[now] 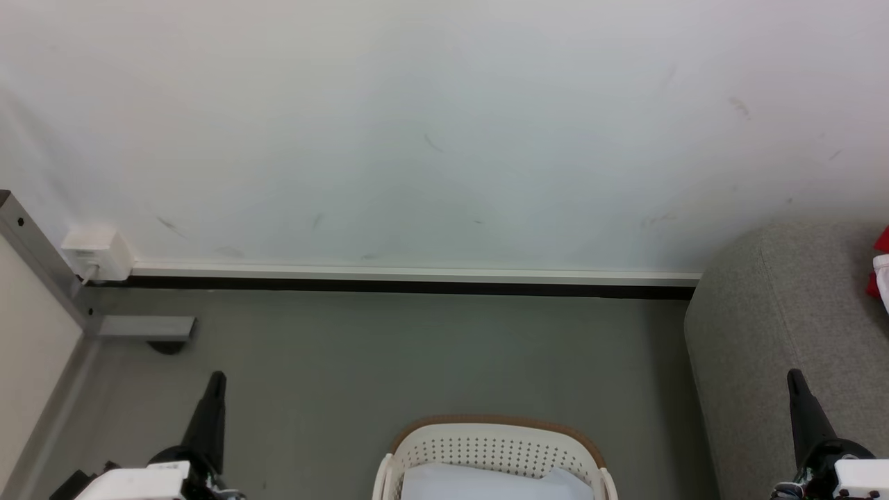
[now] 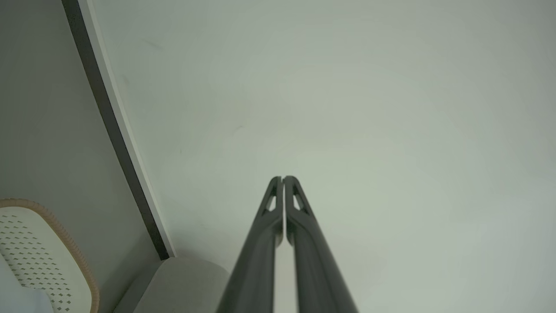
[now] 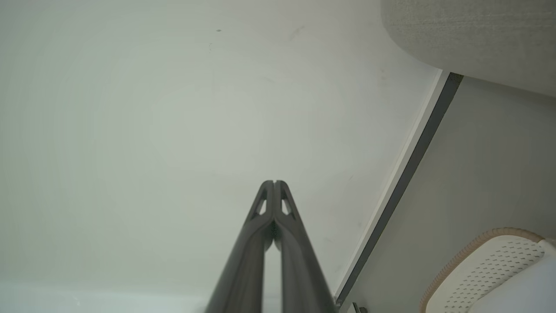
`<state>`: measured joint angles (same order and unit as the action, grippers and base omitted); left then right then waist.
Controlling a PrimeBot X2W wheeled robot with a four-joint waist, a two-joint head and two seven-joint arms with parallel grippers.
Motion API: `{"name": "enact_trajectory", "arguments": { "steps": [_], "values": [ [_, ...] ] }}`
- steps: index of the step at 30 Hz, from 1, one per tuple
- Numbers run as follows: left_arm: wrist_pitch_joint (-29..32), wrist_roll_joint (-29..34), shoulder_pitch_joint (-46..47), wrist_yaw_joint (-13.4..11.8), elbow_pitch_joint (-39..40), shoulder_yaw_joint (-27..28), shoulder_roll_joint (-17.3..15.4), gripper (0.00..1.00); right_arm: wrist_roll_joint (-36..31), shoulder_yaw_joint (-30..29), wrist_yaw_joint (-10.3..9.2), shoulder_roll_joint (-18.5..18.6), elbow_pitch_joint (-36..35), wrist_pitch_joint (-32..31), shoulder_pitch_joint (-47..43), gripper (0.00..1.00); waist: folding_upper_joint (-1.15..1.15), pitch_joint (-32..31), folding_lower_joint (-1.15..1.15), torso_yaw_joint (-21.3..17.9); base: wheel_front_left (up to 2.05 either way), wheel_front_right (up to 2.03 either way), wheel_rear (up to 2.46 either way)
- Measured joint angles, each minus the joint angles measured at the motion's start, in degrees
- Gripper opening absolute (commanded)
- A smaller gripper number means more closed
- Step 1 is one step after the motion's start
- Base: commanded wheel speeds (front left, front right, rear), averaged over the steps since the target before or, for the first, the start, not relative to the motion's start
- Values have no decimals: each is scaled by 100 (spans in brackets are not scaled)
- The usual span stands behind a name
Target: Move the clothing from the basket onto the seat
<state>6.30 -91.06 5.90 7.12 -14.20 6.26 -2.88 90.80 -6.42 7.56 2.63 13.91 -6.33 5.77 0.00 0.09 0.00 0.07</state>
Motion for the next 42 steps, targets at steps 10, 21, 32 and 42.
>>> {"name": "enact_trajectory", "arguments": {
  "steps": [10,21,32,42],
  "values": [
    [24,-91,12,42,9,42,10,0,156,-1,0,1,7,-19,12,0,0,9,0,-8,0,0,0],
    [24,-91,13,42,9,42,11,0,156,-1,0,1,7,-19,13,0,0,9,0,-8,0,0,0],
    [24,-91,13,42,9,42,11,0,156,-1,0,1,7,-19,13,0,0,9,0,-7,0,0,0],
    [24,-91,13,42,9,42,11,0,156,-1,0,1,7,-19,13,0,0,9,0,-7,0,0,0]
  ]
}}
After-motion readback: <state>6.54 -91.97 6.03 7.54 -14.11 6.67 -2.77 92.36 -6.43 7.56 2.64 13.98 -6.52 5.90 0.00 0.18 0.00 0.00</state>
